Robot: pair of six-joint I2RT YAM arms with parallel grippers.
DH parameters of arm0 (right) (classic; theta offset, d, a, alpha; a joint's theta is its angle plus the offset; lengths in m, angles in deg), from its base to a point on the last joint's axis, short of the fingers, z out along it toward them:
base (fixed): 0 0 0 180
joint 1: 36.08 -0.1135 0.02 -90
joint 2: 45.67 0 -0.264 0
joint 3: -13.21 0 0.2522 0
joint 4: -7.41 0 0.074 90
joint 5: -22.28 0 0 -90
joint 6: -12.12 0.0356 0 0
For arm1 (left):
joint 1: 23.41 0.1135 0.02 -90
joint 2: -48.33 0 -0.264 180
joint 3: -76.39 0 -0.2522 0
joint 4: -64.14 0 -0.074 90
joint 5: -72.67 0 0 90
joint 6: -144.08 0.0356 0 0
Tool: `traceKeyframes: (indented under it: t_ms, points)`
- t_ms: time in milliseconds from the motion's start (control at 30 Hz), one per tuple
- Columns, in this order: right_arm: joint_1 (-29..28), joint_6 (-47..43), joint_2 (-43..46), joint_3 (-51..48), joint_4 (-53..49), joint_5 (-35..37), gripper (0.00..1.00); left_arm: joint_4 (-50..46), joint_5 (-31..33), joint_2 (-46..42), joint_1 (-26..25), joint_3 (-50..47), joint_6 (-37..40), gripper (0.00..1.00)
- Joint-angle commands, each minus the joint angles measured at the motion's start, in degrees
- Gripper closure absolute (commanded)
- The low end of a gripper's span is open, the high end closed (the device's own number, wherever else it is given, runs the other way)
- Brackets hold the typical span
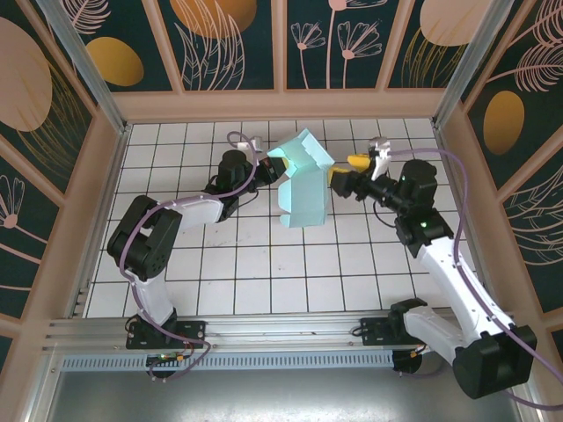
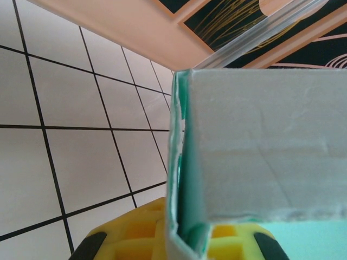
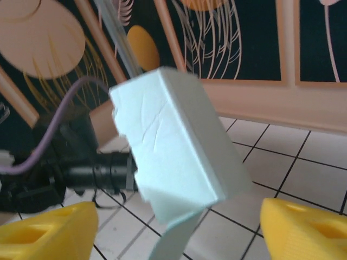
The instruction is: Fold the paper box
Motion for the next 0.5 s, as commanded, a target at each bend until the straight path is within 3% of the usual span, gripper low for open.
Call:
traceKeyframes:
  t_ms: [0, 267, 467]
  points:
    - [0.4, 6.9, -4.5, 6.6, 0.4, 2.4, 0.26, 0.6, -2.2, 0.4, 0.2, 1.8, 1.5, 1.0]
    - [-0.5, 3.4, -15.3, 15.5, -5.9, -2.7, 0.32, 0.6, -2.6, -0.2, 0.2, 1.2, 1.8, 1.0]
    - [-4.3, 1.0, -16.5, 15.6, -5.7, -3.2, 0.45, 0.2, -2.3, -0.5, 0.2, 1.0, 2.4, 1.0]
